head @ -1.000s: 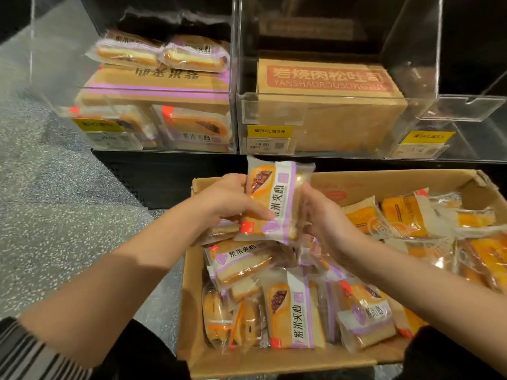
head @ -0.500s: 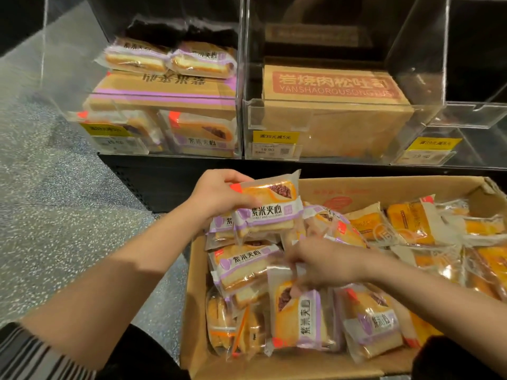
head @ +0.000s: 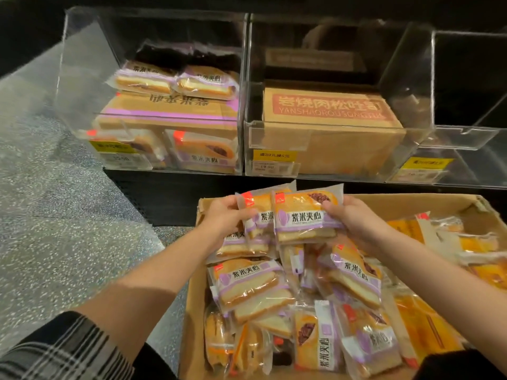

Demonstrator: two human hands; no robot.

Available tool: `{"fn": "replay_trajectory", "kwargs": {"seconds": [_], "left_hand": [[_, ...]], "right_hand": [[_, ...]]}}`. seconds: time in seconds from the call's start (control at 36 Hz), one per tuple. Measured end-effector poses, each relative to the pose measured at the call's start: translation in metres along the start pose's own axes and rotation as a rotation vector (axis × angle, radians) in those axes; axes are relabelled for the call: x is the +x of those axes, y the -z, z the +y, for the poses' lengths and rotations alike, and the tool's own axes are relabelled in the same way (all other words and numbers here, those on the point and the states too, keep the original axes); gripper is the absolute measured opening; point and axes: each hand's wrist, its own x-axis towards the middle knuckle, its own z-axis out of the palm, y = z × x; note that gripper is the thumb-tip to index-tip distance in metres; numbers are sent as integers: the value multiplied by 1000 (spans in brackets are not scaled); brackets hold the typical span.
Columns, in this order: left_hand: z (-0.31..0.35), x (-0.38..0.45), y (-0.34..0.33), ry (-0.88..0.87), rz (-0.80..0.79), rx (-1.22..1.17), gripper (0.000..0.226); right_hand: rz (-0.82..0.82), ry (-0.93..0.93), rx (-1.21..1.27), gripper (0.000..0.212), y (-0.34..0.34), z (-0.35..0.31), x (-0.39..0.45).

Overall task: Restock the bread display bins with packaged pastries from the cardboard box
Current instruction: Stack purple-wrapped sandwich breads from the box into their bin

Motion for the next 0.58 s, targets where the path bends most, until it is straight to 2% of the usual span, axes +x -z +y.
{"fn": "replay_trajectory", "kwargs": {"seconds": [0.14,0.31,0.39,0.47,0.53,0.58], "left_hand": [[10,-7,-7,-73,-58,9,30],[28,-20,-3,-92,-205,-59,34],[41,-28,3,-93,-199,-207,37],[52,-37,11,-135,-248,-294,52],[58,-41,15,-172,-269,-289,48],[64,-44,22,-192,-266,-322,31]], "right_hand": [[-54,37,98,14,-6,-4,2],[-212,48,248,18,-9,-13,-8],[-196,99,274,18,-13,-22,-17],[-150,158,316,21,-19,-39,-22],[-150,169,375,27,-26,-54,-24],[-142,185,426,21,-35,-70,-25]]}}
